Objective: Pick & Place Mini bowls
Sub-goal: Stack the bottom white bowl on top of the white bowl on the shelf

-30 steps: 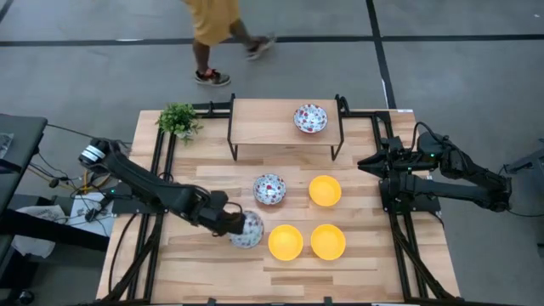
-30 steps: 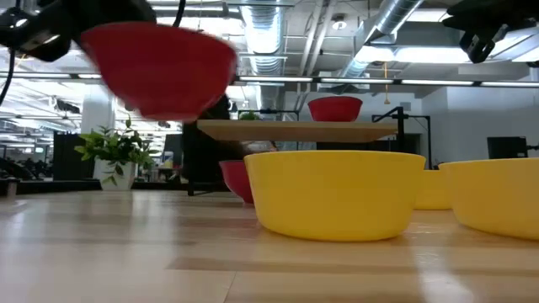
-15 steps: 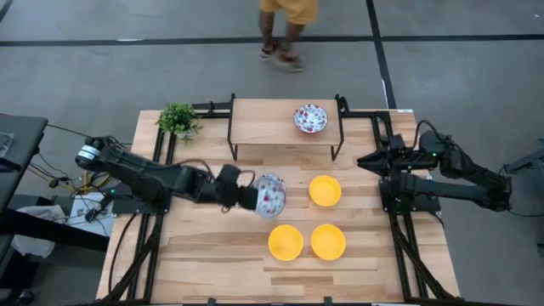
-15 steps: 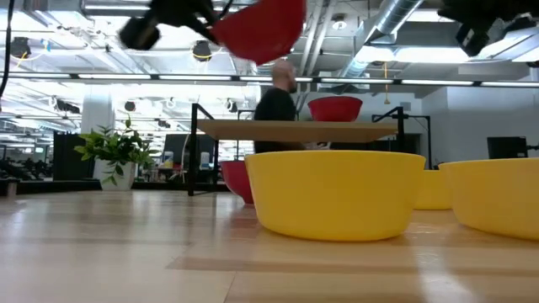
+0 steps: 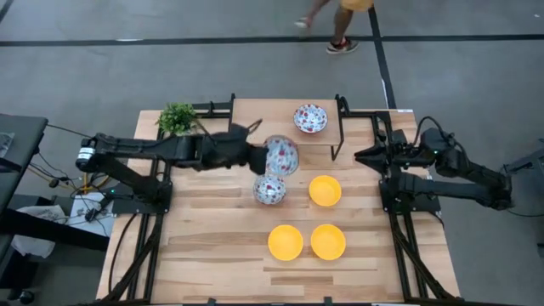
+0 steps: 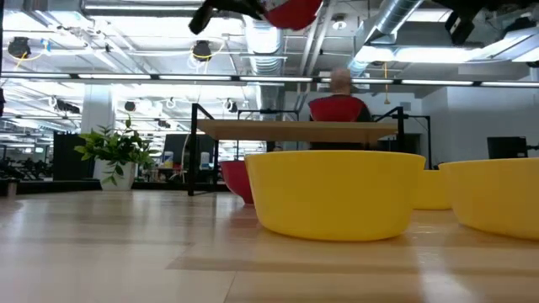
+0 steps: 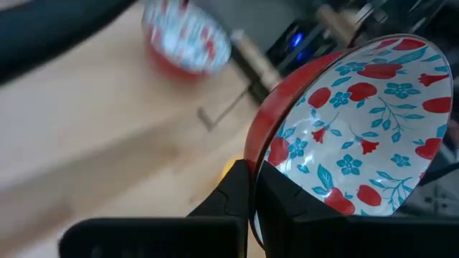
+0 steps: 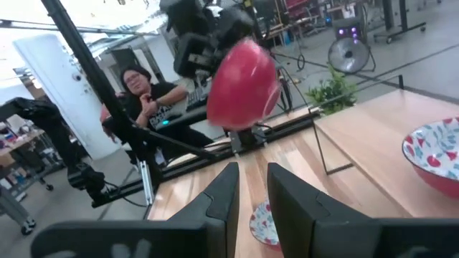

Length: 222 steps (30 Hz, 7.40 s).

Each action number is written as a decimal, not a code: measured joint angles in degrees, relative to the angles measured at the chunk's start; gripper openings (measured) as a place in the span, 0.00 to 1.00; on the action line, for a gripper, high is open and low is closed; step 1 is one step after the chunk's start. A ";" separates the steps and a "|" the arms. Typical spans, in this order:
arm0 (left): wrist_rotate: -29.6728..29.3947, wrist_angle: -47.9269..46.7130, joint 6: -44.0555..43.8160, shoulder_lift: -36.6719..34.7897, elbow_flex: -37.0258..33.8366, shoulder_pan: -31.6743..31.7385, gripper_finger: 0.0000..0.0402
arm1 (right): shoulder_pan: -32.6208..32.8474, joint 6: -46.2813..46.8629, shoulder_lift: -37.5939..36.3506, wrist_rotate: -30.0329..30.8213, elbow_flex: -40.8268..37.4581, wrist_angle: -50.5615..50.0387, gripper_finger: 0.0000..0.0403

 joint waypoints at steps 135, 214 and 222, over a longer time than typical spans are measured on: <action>-5.35 19.27 49.01 0.28 -0.09 10.36 0.02 | 18.23 -10.77 62.30 61.43 51.89 -12.30 0.00; -2.82 20.27 47.95 -8.50 -0.18 9.88 0.32 | 4.25 2.29 62.43 49.99 51.84 -24.96 0.00; 0.42 19.92 49.51 -15.61 -8.36 9.88 0.32 | -9.02 -4.77 62.41 31.95 51.84 -25.71 0.00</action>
